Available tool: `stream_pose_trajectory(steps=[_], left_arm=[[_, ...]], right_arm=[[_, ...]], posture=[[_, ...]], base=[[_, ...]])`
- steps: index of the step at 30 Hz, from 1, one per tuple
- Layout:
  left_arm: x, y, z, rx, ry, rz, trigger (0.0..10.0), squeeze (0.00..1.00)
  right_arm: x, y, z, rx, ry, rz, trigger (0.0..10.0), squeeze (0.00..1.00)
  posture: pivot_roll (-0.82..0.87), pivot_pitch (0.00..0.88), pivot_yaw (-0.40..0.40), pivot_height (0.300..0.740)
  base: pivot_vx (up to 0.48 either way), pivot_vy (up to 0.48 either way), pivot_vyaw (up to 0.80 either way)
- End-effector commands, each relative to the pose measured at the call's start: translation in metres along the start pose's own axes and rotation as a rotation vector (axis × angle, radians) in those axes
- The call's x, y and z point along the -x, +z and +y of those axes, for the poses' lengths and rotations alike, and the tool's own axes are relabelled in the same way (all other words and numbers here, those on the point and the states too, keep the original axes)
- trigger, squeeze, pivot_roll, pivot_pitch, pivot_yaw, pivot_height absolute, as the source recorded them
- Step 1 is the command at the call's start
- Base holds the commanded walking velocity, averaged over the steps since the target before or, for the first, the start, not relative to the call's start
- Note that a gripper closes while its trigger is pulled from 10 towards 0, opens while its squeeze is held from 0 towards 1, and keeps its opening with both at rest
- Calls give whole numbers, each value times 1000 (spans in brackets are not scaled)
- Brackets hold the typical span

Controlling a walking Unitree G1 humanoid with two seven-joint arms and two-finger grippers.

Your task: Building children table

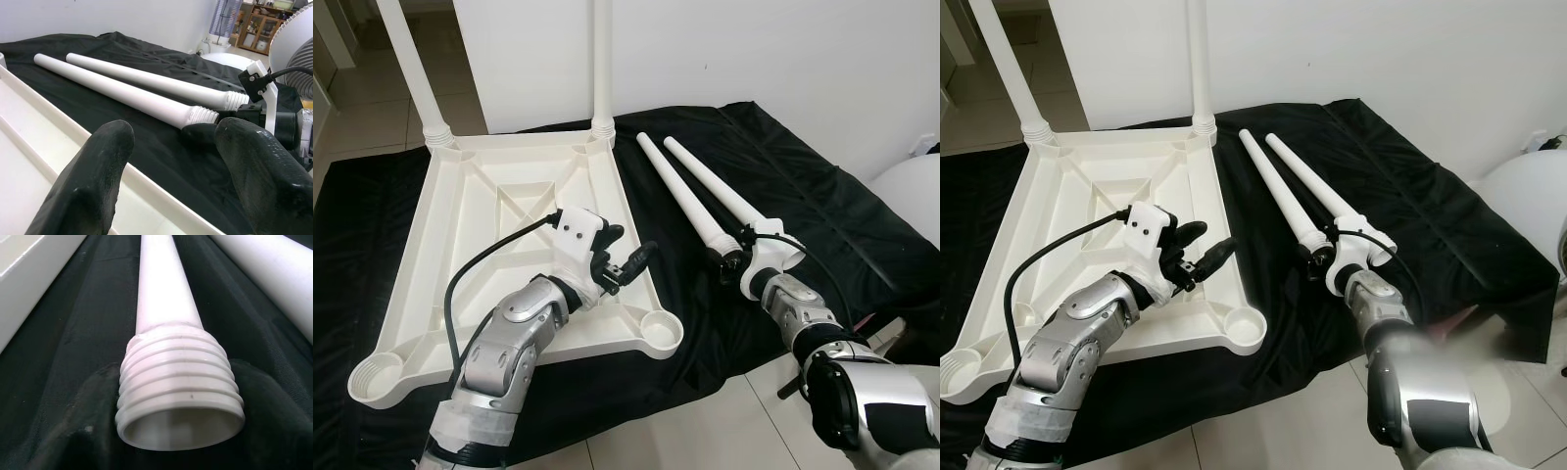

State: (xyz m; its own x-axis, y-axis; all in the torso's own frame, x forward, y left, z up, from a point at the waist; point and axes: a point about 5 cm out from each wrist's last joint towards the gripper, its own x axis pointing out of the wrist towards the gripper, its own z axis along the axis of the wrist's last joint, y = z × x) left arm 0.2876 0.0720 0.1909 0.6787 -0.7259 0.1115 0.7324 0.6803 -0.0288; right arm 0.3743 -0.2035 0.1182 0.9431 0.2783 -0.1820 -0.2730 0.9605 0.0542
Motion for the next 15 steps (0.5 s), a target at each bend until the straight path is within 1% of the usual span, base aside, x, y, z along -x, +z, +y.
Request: stream_pose_trajectory(steps=[1, 2, 6, 7, 12, 13, 14, 15], left_arm=[[-1, -2, 4, -9, 51, 9, 10000, 0], [-1, -1, 4, -8, 51, 8, 10000, 0], [-1, -1, 4, -9, 51, 6, 10000, 0], [-1, -1, 5, -15, 52, 8, 10000, 0], [-2, -1, 6, -22, 52, 15, 10000, 0], [-2, -1, 9, -27, 57, 23, 10000, 0], [-2, -1, 12, -31, 64, 28, 10000, 0], [-2, -1, 12, -31, 64, 28, 10000, 0]], right_arm=[[1, -1, -2, -3, -1, 7, 1608, 0], [1, 0, -2, -11, 1, 4, 0, 0], [0, -2, -1, -35, 13, 17, 0, 0], [0, -3, 2, -64, 29, 19, 0, 0], [-1, -4, 4, -107, 43, 13, 0, 0], [-3, 1, 9, -89, 47, -36, 10000, 0], [-5, 8, 13, -25, 20, -121, 10000, 0], [-5, 8, 13, -25, 20, -121, 10000, 0]], posture=[[-10, 39, -6, 740], [-10, 37, -7, 740], [-8, 35, -7, 740], [-8, 33, -6, 740], [-8, 33, -6, 740], [-9, 35, -6, 740], [-10, 36, -5, 740], [-10, 36, -5, 740]], base=[[0, 0, 0], [0, 0, 0], [0, 0, 0], [0, 0, 0], [0, 0, 0], [0, 0, 0], [0, 0, 0], [0, 0, 0]])
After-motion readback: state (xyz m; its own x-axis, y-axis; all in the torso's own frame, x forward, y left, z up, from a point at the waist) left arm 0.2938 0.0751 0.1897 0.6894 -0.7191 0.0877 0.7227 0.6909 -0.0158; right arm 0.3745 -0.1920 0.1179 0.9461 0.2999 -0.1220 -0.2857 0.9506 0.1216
